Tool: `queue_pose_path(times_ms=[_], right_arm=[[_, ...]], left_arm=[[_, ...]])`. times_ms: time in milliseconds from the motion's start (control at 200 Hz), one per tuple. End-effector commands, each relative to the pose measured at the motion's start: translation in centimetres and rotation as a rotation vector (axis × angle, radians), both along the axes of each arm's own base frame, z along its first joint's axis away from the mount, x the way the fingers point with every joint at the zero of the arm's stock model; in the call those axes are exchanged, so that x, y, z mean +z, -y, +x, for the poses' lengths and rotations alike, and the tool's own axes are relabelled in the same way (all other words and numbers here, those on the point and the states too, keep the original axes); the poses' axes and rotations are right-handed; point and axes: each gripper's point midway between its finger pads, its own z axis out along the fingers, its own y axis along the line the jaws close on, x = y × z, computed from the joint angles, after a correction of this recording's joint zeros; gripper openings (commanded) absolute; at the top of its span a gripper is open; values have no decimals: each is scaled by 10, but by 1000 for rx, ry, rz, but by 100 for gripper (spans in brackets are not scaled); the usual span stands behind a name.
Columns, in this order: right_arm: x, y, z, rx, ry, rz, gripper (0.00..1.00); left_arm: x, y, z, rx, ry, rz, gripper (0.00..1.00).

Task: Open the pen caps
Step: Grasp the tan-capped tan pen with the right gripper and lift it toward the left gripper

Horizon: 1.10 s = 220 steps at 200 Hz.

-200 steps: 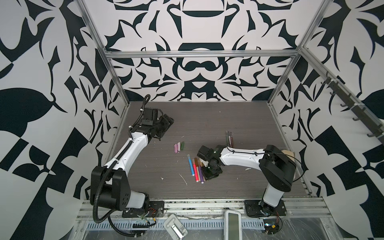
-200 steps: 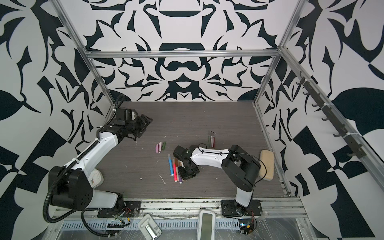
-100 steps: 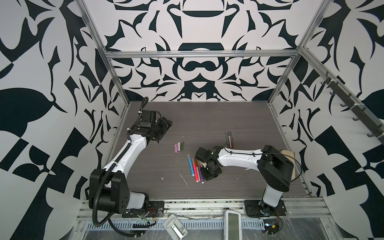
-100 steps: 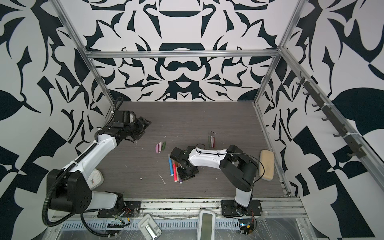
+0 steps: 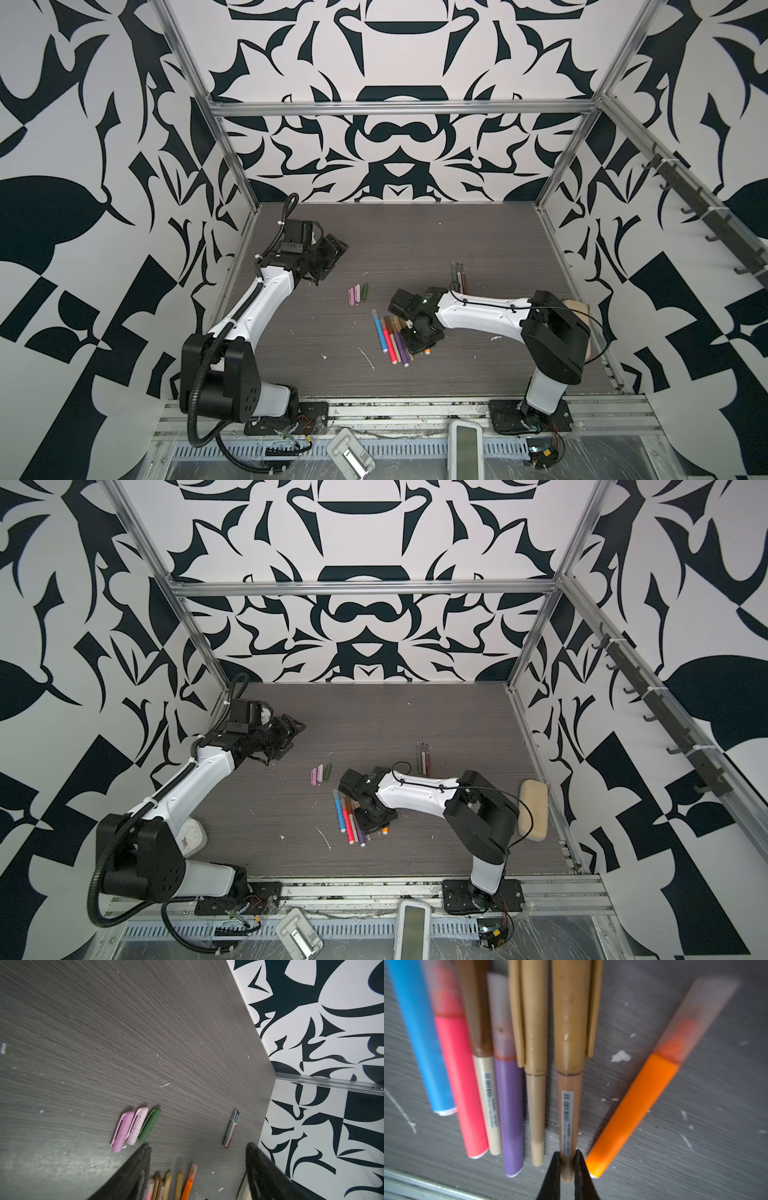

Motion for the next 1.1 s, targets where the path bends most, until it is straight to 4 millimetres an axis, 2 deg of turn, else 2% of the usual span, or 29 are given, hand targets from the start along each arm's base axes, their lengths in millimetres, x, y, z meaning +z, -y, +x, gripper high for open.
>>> queue_pose_path(times_ms=[0, 160, 385, 545, 750, 865, 1095], right_arm=[[33, 4, 14, 30, 98, 7, 11], [51, 13, 29, -8, 114, 52, 8], [78, 32, 53, -62, 107, 178, 2], [89, 38, 58, -92, 36, 333, 2], [96, 45, 56, -94, 18, 367, 2], [97, 45, 55, -112, 9, 388, 2], [98, 43, 51, -139, -8, 426, 2]], left_arm=[[-1, 25, -2, -104, -27, -11, 74], [-9, 66, -7, -230, -59, -21, 73], [-20, 113, -21, -358, -99, -25, 74], [-25, 142, -31, -427, -123, -36, 74], [-36, 183, -50, -524, -165, -49, 74], [-43, 195, -58, -549, -189, -50, 74], [-41, 208, -62, -577, -192, -68, 73]])
